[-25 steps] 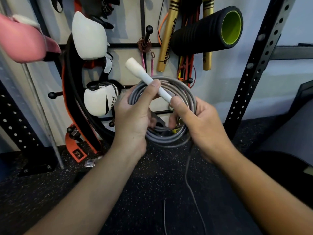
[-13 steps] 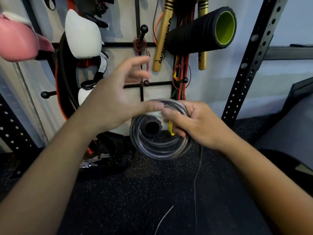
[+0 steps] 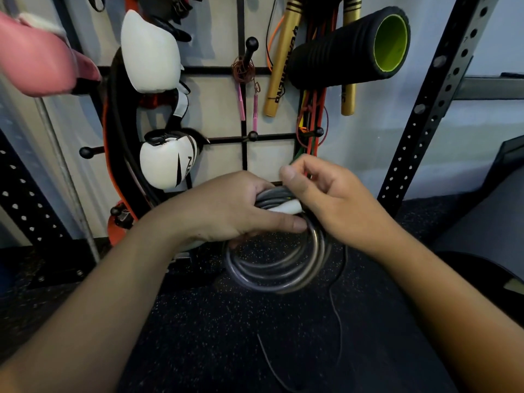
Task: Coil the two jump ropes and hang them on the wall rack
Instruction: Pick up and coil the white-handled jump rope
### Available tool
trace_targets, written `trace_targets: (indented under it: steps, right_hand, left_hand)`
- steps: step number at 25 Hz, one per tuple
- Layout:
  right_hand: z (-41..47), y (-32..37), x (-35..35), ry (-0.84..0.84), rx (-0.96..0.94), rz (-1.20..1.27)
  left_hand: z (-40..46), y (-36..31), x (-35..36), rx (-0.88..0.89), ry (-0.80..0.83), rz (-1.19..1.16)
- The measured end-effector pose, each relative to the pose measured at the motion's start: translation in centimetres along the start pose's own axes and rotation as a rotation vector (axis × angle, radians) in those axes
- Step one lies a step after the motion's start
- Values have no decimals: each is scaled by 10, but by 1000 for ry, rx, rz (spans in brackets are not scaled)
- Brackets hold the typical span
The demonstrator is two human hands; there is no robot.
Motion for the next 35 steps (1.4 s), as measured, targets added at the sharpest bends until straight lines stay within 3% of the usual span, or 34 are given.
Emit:
trace_targets:
  steps: [3, 7, 10, 13, 15, 17, 19, 21, 24, 28, 32, 35]
  right_hand:
    - [-7, -10, -18, -68, 73, 77]
    - [-14, -34, -38, -129, 75, 333]
    - [-9, -47, -19, -108, 112, 377]
    - [-1, -47, 23, -68, 133, 590]
    - [3, -38, 48, -40, 105, 700]
    - [-1, -28, 55, -143, 63, 749]
    - [-11, -30, 52, -287, 65, 794]
    - [-16, -35, 48, -328, 84, 792]
    - [-16, -39, 29, -338, 151, 679]
    - [-13, -30, -4, -190, 223, 409]
    - [-16, -26, -16, -111, 242, 163]
    - [-14, -27, -12, -19, 252, 6]
  left_hand:
    - [-5, 8, -18, 92, -133, -233]
    - [-9, 19, -47, 395, -405, -825]
    - [1, 23, -40, 493, -544, -1172]
    - [5, 32, -29, 539, -711, -1347]
    - [2, 41, -20, 433, -819, -1291]
    - [-3, 43, -6, 324, -880, -1202]
    - [-4, 40, 9, 306, -893, -1146]
    - [-3, 34, 15, 350, -855, -1098]
    - [2, 33, 7, 371, -752, -1022]
    - [-2, 33, -29, 445, -585, -1033]
    - [-13, 20, -41, 253, -215, -414]
    - [-27, 14, -50, 198, -185, -268]
Point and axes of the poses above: each hand's wrist, its own z-axis towards the middle knuckle, its own x-axis out of the palm, y = z × x, the point moved 9 cm from there along z, towards the middle knuckle, and after that the axes turned 15 degrees about y, right-handed, at the moved point
